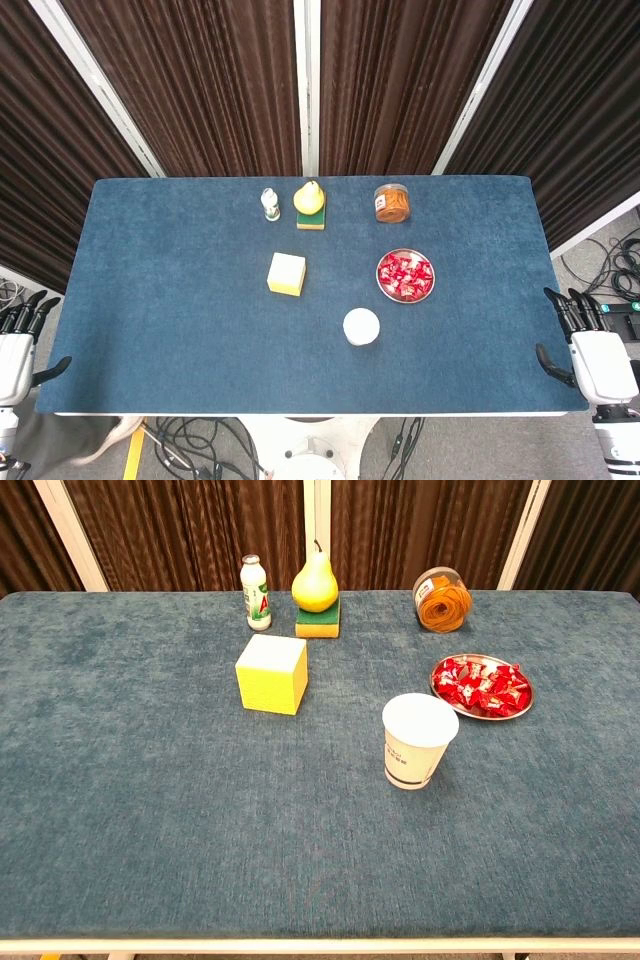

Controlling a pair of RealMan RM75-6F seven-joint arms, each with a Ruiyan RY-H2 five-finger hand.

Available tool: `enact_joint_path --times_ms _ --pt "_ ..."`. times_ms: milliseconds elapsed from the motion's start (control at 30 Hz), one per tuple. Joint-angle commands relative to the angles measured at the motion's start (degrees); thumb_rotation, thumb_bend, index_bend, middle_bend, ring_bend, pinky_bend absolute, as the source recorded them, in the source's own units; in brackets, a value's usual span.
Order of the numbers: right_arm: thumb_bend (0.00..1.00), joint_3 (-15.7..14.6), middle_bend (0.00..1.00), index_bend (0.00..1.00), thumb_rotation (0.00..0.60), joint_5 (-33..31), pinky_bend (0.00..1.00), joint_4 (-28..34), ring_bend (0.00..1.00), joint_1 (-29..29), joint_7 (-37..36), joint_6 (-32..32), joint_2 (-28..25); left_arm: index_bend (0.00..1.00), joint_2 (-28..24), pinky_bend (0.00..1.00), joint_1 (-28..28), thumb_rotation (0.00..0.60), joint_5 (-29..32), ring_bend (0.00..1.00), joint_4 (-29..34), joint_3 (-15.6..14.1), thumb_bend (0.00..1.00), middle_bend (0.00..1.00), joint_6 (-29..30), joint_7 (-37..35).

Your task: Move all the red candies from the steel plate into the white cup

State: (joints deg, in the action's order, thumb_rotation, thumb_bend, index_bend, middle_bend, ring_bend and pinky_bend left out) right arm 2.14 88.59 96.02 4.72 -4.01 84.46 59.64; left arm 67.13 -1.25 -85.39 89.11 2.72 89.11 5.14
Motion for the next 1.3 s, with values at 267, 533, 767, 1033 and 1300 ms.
enact_joint_path --times_ms 267,533,767,1033,1300 --pt "0.34 0.24 0.14 0.02 0.600 -0.33 0.00 0.09 0.00 0.50 0.54 -0.90 -0.17 0.22 0.01 0.20 -0.20 0.600 -0.02 0.21 0.27 -0.26 0.00 0.21 -0.59 0.36" --pt "0.29 4.79 0.41 0.16 0.600 -3.13 0.38 1.90 0.36 6.76 7.90 -6.72 0.09 0.22 0.13 0.20 -0.29 0.600 -0.18 0.21 0.29 -0.21 0.00 0.21 -0.46 0.18" --pt "0.20 8.69 0.84 0.38 0.600 -10.03 0.87 -1.00 0.84 16.69 13.06 -19.78 5.24 0.22 0.12 0.20 0.46 0.600 0.25 0.21 0.30 -0.45 0.00 0.21 0.18 -0.16" --pt "0.33 8.79 0.99 0.45 0.600 -18.81 1.00 -12.67 1.00 25.19 16.14 -33.12 15.24 0.22 0.18 0.20 0.94 0.600 0.32 0.21 0.38 -0.55 0.00 0.21 0.70 -0.32" --pt "0.33 8.84 0.99 0.45 0.600 -23.97 1.00 -20.24 1.00 29.86 18.73 -37.88 23.08 0.22 0.21 0.20 0.93 0.600 0.37 0.21 0.24 -0.47 0.00 0.21 0.61 -0.22"
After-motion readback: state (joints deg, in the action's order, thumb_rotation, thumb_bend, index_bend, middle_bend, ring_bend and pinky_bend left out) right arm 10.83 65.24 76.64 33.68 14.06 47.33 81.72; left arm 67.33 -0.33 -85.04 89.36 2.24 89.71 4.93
